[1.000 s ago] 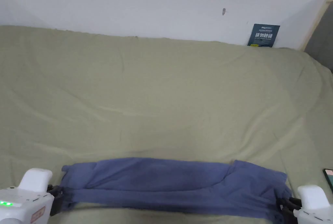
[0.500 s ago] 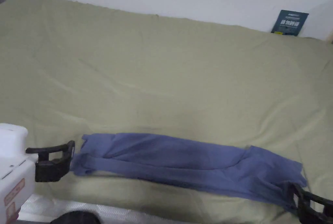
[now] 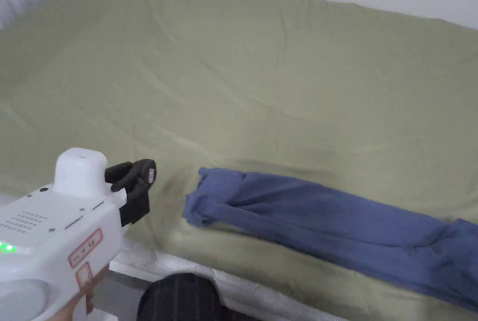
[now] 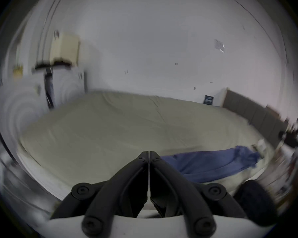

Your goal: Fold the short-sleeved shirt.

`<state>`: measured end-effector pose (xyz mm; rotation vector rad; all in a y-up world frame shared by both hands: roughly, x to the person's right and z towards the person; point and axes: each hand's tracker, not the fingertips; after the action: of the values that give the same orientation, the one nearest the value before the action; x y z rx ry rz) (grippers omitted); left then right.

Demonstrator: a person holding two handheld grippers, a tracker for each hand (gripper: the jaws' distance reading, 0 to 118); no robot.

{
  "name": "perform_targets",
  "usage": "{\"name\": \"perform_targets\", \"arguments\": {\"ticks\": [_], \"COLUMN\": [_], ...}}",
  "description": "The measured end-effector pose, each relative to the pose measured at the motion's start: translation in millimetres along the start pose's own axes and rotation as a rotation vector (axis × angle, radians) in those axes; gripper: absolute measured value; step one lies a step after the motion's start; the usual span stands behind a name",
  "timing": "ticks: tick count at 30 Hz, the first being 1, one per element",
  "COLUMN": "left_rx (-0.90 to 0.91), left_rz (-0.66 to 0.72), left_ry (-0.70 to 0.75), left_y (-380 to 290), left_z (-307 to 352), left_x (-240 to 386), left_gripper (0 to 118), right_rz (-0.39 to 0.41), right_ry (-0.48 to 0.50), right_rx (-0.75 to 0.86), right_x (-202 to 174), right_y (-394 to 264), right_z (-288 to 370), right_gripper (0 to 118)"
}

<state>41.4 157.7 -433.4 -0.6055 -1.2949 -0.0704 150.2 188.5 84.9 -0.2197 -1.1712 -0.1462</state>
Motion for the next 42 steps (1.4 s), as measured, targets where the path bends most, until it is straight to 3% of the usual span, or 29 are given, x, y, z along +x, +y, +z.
{"name": "perform_targets", "arguments": {"ticks": [4,5,6,7,8,10,16,18,22,24,25,26,27,28,29,30,33,40,42], "left_rx": [-0.326,-0.293,-0.352,-0.386,-0.416,-0.348,-0.667,-0.609,-0.616,-0.605,-0.617,-0.629,-0.708,-0.777,-0.709,-0.688,-0.663,-0.507,-0.452], "left_rz": [0.236,0.258,0.329,0.508,0.572,0.617,0.790,0.782,0.871,0.840,0.810,0.781,0.738,0.662,0.731,0.733,0.470,0.348,0.252], "left_ry": [-0.195,-0.267,-0.345,-0.410,-0.425,-0.477,-0.583,-0.733,-0.855,-0.880,-0.869,-0.851,-0.682,-0.494,-0.635,-0.649,-0.480,-0.270,-0.152], "left_y": [0.3,2.7,1.6,-2.9,-5.3,-5.6,-47.0,-37.9,-54.7,-56.4,-54.9,-54.1,-62.0,-74.4,-70.9,-55.8,-35.6,11.9,26.7], "left_z": [-57.5,-72.6,-87.3,-100.0,-115.2,-138.7,-201.7,-213.5,-247.8,-260.7,-263.4,-266.9,-273.0,-274.3,-272.6,-268.0,-247.1,-204.7,-188.4], "left_x": [-52.9,-70.8,-85.1,-91.5,-101.7,-108.1,-116.5,-105.4,-91.2,-86.8,-84.7,-82.6,-80.7,-84.8,-84.9,-77.7,-61.6,-63.9,-67.1], "left_gripper": [0,10,51,95,118,118,118,118,118,116,104,71,5,2,2,2,2,1,1], "right_rz": [0.006,0.008,0.013,0.015,0.016,0.021,0.018,0.029,0.029,0.023,0.017,0.012,0.008,0.010,0.016,0.026,0.039,0.004,-0.006], "right_ry": [-0.004,-0.003,-0.009,-0.016,-0.018,-0.028,-0.041,-0.036,-0.020,-0.015,-0.011,-0.006,0.001,0.008,0.014,0.020,0.026,0.040,0.042], "right_rx": [-0.037,-0.051,-0.064,-0.074,-0.086,-0.107,-0.167,-0.180,-0.204,-0.215,-0.218,-0.220,-0.221,-0.222,-0.222,-0.222,-0.217,-0.162,-0.138], "right_x": [-2.9,-3.7,-5.7,-7.5,-10.4,-15.7,-28.0,-32.7,-40.5,-43.5,-45.1,-46.7,-48.4,-49.7,-51.1,-52.3,-52.3,-43.9,-39.4], "right_y": [3.3,3.3,2.8,2.2,1.9,0.1,-3.7,-4.3,-7.6,-9.5,-9.7,-9.7,-9.4,-9.6,-9.7,-9.5,-8.7,-2.8,-2.4], "right_z": [-7.7,-10.4,-13.1,-15.5,-18.7,-25.2,-50.6,-58.0,-73.3,-80.2,-82.1,-83.3,-84.4,-84.6,-85.2,-85.6,-83.1,-63.9,-55.7], "right_gripper": [1,1,1,1,1,1,1,1,1,1,1,1,1,1,1,1,1,1,1]}}
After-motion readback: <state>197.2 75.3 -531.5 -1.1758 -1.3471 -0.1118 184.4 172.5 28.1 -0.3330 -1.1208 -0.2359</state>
